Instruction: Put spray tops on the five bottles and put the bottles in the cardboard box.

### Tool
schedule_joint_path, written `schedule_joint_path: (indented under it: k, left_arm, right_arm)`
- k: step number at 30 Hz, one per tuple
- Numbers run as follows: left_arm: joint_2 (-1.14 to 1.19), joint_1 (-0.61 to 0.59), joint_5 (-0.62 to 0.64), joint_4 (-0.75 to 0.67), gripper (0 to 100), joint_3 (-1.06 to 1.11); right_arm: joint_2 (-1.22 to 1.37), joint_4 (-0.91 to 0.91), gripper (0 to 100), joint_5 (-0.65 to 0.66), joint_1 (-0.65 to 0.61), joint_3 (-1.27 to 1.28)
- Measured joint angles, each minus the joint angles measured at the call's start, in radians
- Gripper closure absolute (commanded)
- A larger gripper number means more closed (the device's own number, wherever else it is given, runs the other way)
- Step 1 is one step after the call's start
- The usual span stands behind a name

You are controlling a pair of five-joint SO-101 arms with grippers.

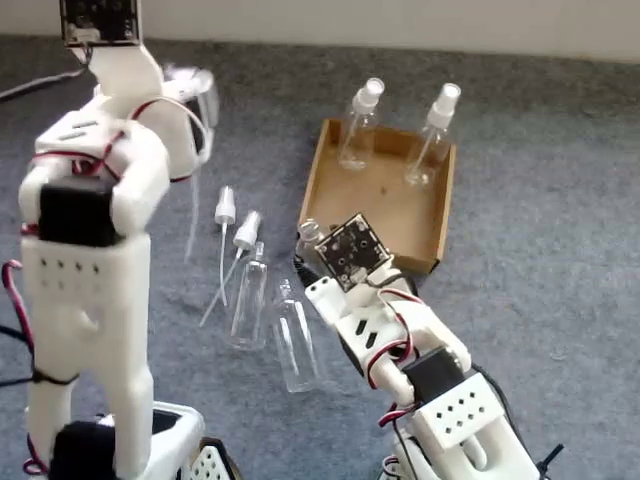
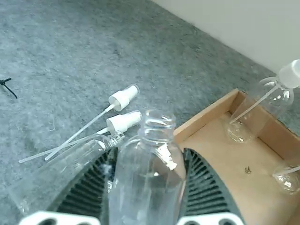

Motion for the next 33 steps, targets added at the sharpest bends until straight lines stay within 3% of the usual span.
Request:
schedule_joint_path:
  k: [6,12,18,27,33]
  left_arm:
    - [-0.077,0.198,0.0,-0.236,99,-0.002]
    - [-0.078,0.328,-0.002,-0.261,99,-0.002]
    - [-0.086,0.44,-0.107,-0.302,99,0.057]
    - [-0.087,0.46,-0.115,-0.47,99,0.226]
    - [-0.087,0.473,-0.115,-0.503,99,0.233]
  right_arm:
    - [0.0,-0.089,99.5,-0.08,-0.008,0.028]
    - [-0.035,-0.195,99.5,-0.097,-0.008,0.095]
    - [-0.206,-0.207,99.5,-0.097,-0.009,0.192]
    - [-0.442,-0.081,99.5,-0.1,-0.008,0.226]
    - [-0.519,-0.02,99.5,-0.1,-0.008,0.226]
